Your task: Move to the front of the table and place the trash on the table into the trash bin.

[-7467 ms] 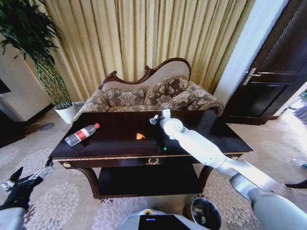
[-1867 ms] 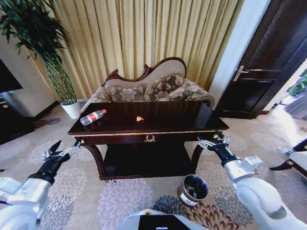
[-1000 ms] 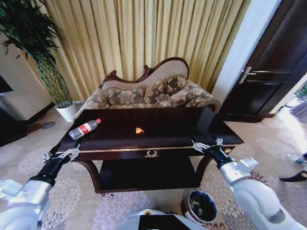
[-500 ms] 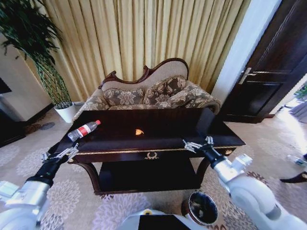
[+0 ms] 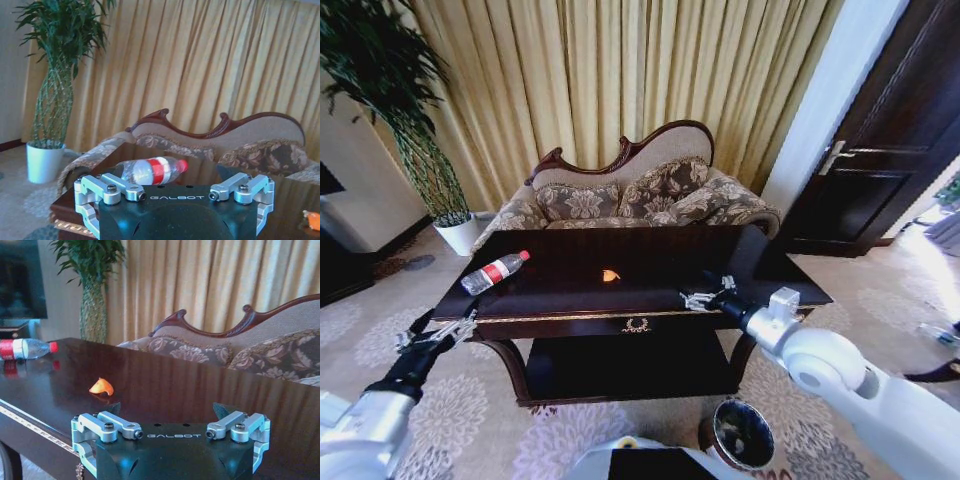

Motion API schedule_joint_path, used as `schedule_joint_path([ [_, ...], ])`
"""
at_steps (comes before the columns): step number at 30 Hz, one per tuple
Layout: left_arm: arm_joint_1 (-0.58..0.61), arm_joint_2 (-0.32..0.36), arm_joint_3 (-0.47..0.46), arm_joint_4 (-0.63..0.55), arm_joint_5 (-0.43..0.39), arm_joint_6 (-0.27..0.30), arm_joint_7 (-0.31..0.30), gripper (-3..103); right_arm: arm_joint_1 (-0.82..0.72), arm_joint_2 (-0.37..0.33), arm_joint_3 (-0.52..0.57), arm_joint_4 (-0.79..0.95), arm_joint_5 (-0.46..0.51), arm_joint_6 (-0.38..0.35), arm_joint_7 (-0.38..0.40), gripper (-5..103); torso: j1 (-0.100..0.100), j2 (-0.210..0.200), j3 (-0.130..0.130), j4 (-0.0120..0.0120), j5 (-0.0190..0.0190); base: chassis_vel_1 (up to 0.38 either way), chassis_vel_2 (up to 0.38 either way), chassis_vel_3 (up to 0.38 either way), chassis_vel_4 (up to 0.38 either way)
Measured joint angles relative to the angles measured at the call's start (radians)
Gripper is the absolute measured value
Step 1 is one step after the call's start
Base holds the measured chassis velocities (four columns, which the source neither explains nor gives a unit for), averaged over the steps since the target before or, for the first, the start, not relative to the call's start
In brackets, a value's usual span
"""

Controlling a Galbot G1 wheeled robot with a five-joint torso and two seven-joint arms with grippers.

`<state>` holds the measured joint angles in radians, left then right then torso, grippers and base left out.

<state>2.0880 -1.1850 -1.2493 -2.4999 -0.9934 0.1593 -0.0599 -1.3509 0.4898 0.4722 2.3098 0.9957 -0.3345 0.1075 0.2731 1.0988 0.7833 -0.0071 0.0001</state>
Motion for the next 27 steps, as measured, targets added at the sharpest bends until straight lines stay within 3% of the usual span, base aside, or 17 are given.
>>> schedule_joint_path([
  [10,0.019,-0.01,-0.028,0.0,0.05,0.008,0.003,100,0.226,-0.026,-0.17,-0.12,0.035,0.035,-0.014,100,0.0,0.0,0.0,0.0001,-0.0001,0.0,0.0,0.0,0.0],
  [12,0.023,-0.012,-0.04,0.0,0.086,0.003,0.015,100,0.33,-0.033,-0.271,-0.17,0.035,0.065,-0.019,100,0.0,0.0,0.0,0.0001,0.0001,0.0,0.0,0.0,0.0],
  [17,0.034,-0.03,-0.048,0.0,0.098,-0.002,0.021,100,0.505,-0.029,-0.428,-0.222,0.057,0.061,-0.017,100,0.0,0.0,0.0,0.0001,-0.0001,0.0,0.0,0.0,0.0],
  [18,0.037,-0.036,-0.053,0.0,0.095,-0.003,0.021,100,0.581,-0.021,-0.495,-0.231,0.077,0.051,-0.008,100,0.0,0.0,0.0,0.0003,-0.0002,0.0,0.0,0.0,0.0],
  [20,0.038,-0.037,-0.056,0.0,0.092,-0.003,0.021,100,0.61,-0.017,-0.524,-0.234,0.083,0.049,-0.005,100,0.0,0.0,0.0,0.0004,-0.0003,0.0,0.0,0.0,0.0],
  [22,0.04,-0.041,-0.068,0.0,0.074,-0.003,0.02,100,0.719,0.007,-0.647,-0.247,0.093,0.044,-0.003,100,0.0,0.0,0.0,0.0002,-0.0002,0.0,0.0,0.0,0.0],
  [23,0.04,-0.041,-0.068,0.0,0.074,-0.003,0.02,100,0.719,0.007,-0.647,-0.247,0.093,0.044,-0.003,100,0.0,0.0,0.0,0.0002,-0.0002,0.0,0.0,0.0,0.0],
  [27,0.039,-0.046,-0.07,0.0,0.033,0.015,-0.002,100,0.848,0.069,-0.8,-0.275,0.112,0.035,0.016,100,0.0,0.0,0.0,0.0001,-0.0002,0.0,0.0,0.0,0.0],
])
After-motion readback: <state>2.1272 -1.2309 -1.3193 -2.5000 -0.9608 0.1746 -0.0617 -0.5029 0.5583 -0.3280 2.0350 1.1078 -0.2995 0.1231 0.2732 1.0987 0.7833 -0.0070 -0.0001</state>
